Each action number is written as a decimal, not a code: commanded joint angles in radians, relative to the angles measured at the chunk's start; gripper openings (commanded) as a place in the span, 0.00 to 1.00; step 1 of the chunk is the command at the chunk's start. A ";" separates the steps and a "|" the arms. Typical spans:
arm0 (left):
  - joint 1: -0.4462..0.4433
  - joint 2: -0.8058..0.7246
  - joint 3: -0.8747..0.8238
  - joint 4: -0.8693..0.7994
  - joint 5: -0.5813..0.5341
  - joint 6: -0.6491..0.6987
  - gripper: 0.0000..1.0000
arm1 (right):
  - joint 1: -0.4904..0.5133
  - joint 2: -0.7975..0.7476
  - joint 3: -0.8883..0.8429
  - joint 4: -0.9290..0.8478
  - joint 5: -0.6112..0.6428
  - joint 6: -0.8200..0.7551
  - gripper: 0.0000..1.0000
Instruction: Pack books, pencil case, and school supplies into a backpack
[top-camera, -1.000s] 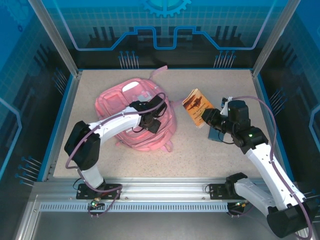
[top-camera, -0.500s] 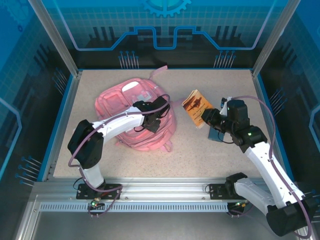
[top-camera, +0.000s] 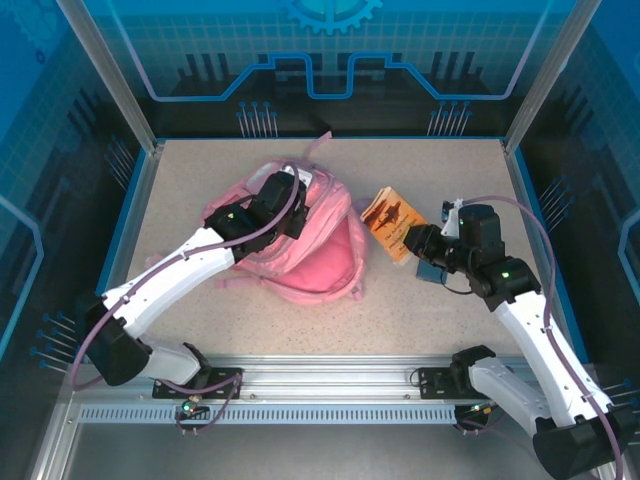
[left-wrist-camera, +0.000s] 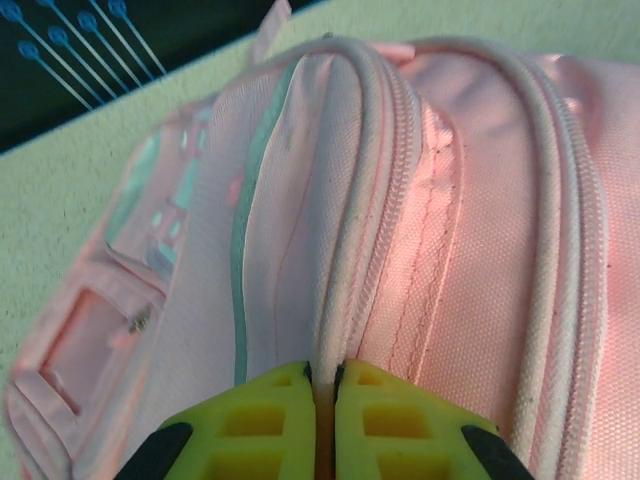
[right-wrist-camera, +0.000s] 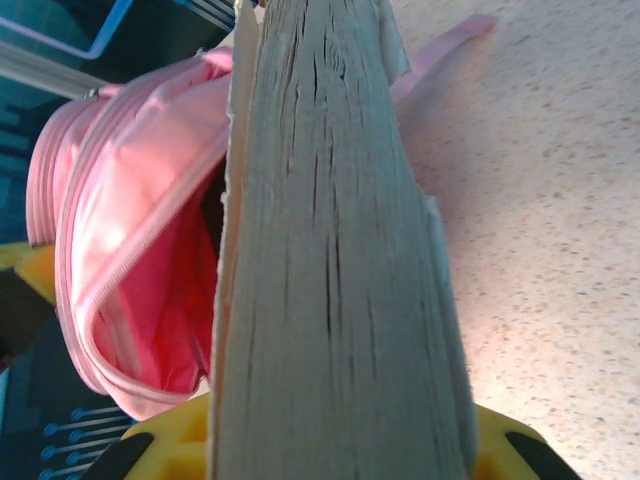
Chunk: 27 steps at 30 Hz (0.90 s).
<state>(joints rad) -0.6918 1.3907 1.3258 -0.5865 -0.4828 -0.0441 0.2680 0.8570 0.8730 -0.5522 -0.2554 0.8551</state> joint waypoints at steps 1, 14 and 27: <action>-0.005 -0.032 0.005 0.203 -0.028 0.023 0.06 | -0.006 -0.006 -0.026 0.073 -0.140 -0.016 0.17; -0.005 -0.013 0.008 0.242 0.018 -0.039 0.05 | 0.088 0.097 -0.157 0.339 -0.307 0.198 0.18; -0.005 -0.036 0.013 0.242 0.044 -0.092 0.03 | 0.274 0.482 -0.038 0.757 -0.255 0.375 0.17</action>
<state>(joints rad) -0.6922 1.3930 1.3136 -0.4881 -0.4393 -0.1017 0.5259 1.2911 0.7673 0.0246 -0.5243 1.1805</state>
